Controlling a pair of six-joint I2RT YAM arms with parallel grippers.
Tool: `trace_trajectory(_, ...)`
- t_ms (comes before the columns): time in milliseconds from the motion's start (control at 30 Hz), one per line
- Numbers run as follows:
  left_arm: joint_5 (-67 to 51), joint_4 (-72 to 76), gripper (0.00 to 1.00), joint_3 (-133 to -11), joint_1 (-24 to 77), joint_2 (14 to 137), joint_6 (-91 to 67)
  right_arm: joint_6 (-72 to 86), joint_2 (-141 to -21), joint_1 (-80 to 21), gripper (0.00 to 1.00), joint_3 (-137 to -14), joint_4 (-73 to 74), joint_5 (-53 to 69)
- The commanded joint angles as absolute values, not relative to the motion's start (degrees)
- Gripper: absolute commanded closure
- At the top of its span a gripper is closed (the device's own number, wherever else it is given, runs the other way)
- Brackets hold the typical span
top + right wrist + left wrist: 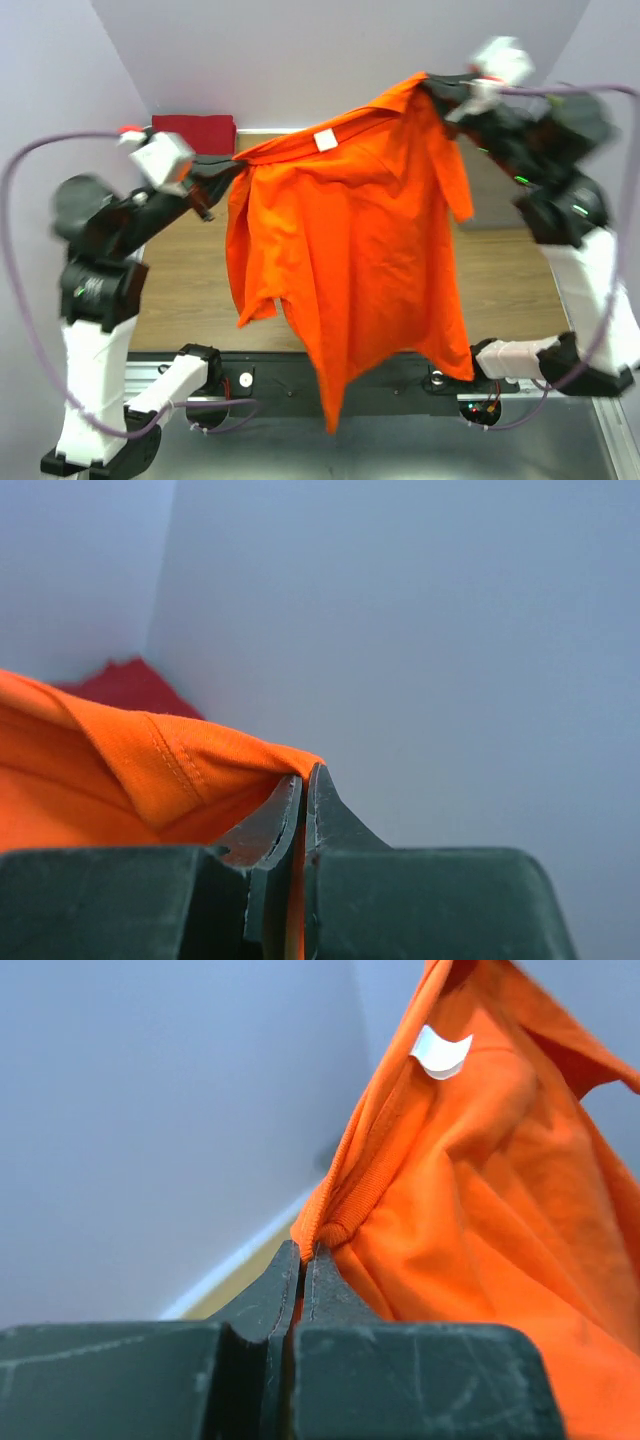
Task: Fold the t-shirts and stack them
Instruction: Move the tshirt to the center of the board
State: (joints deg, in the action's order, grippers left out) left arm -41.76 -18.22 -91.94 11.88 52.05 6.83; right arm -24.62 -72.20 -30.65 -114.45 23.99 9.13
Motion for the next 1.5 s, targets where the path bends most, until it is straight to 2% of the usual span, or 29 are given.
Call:
trace_trajectory(0, -28.77, -20.39, 1.00, -79.15, 11.42, 53.34, 7.64, -30.76, -80.74, -29.44, 0.99, -104.80, 14.96, 5.87)
trace_trajectory(100, -22.35, -21.01, 1.00, -71.48, 11.43, 55.97, 11.07, -31.64, -86.73, -29.53, 0.99, -100.12, 10.74, 7.55)
trace_trajectory(167, -16.81, -18.22, 1.00, -64.19, 11.08, 58.69, 12.65, -32.08, -95.33, -29.53, 0.99, -100.10, 6.43, 9.31)
trace_trajectory(200, -14.96, -16.89, 1.00, -61.99, 10.99, 59.93, 13.09, -31.99, -98.84, -29.62, 0.99, -103.50, 5.11, 9.93)
trace_trajectory(233, -9.89, -15.74, 1.00, -58.48, 10.90, 61.42, 13.70, -30.77, -108.19, -29.71, 0.97, -107.02, 5.01, 9.24)
trace_trajectory(300, -4.33, -14.15, 0.99, -56.43, 8.98, 68.00, 15.20, -29.88, -117.28, -29.79, 0.72, -116.49, 7.89, 7.22)
trace_trajectory(333, -2.83, -14.59, 0.93, -56.51, 7.14, 70.38, 16.34, -29.27, -121.07, -29.88, 0.63, -127.85, 10.96, 3.90)
trace_trajectory(367, -2.29, -15.02, 0.84, -56.69, 5.03, 72.58, 16.61, -26.74, -127.03, -29.62, 0.34, -133.45, 17.16, 2.48)
trace_trajectory(400, -1.59, -15.46, 0.67, -56.95, 2.83, 75.73, 16.61, -26.46, -128.22, -29.36, 0.25, -136.72, 20.27, 1.42)
trace_trajectory(433, -3.41, -15.73, 0.60, -57.65, -2.58, 76.63, 17.05, -25.76, -127.97, -28.92, 0.18, -135.80, 23.52, 0.71)
trace_trajectory(467, -4.56, -15.82, 0.42, -58.00, -4.90, 77.08, 17.40, -25.32, -123.36, -28.48, 0.16, -132.48, 23.99, 1.14)
trace_trajectory(533, -7.28, -15.82, 0.34, -58.27, -8.51, 76.91, 18.71, -24.70, -116.14, -27.43, 0.15, -122.75, 24.00, 4.46)
trace_trajectory(667, -12.47, -15.56, 0.33, -56.17, -8.35, 72.44, 25.29, -22.25, -97.53, -27.25, 0.16, -97.55, 26.62, 8.78)
trace_trajectory(700, -12.83, -14.86, 0.34, -55.47, -8.35, 71.38, 25.92, -21.11, -97.47, -27.25, 0.18, -94.25, 27.41, 9.75)
trace_trajectory(733, -16.92, -15.11, 0.35, -54.59, -8.35, 70.76, 28.10, -20.14, -93.64, -27.33, 0.24, -91.52, 28.99, 11.06)
trace_trajectory(767, -18.70, -17.73, 0.44, -54.49, -8.09, 70.32, 30.74, -18.91, -91.60, -27.25, 0.28, -88.10, 29.87, 12.12)
trace_trajectory(833, -24.04, -21.07, 0.48, -54.06, -8.00, 70.22, 37.59, -18.11, -86.87, -27.33, 0.37, -79.16, 30.67, 14.22)
trace_trajectory(867, -24.52, -25.27, 0.57, -53.97, -7.30, 70.57, 40.05, -18.02, -85.79, -27.33, 0.40, -76.58, 31.02, 14.93)
trace_trajectory(900, -24.09, -26.44, 0.60, -53.09, -7.21, 71.45, 42.08, -17.58, -83.95, -27.33, 0.41, -71.77, 31.11, 15.64)
trace_trajectory(967, -24.52, -30.47, 0.67, -52.47, -7.21, 72.59, 44.90, -17.40, -82.97, -27.25, 0.44, -68.22, 31.81, 17.31)
trace_trajectory(1167, -24.62, -32.97, 0.68, -48.96, -1.33, 74.18, 47.56, -14.59, -86.20, -27.25, 0.48, -61.45, 31.55, 17.23)
trace_trajectory(1467, -19.52, -24.35, 0.73, -48.16, 6.23, 83.84, 45.79, -12.74, -95.97, -19.78, 0.52, -63.54, 29.97, 13.36)
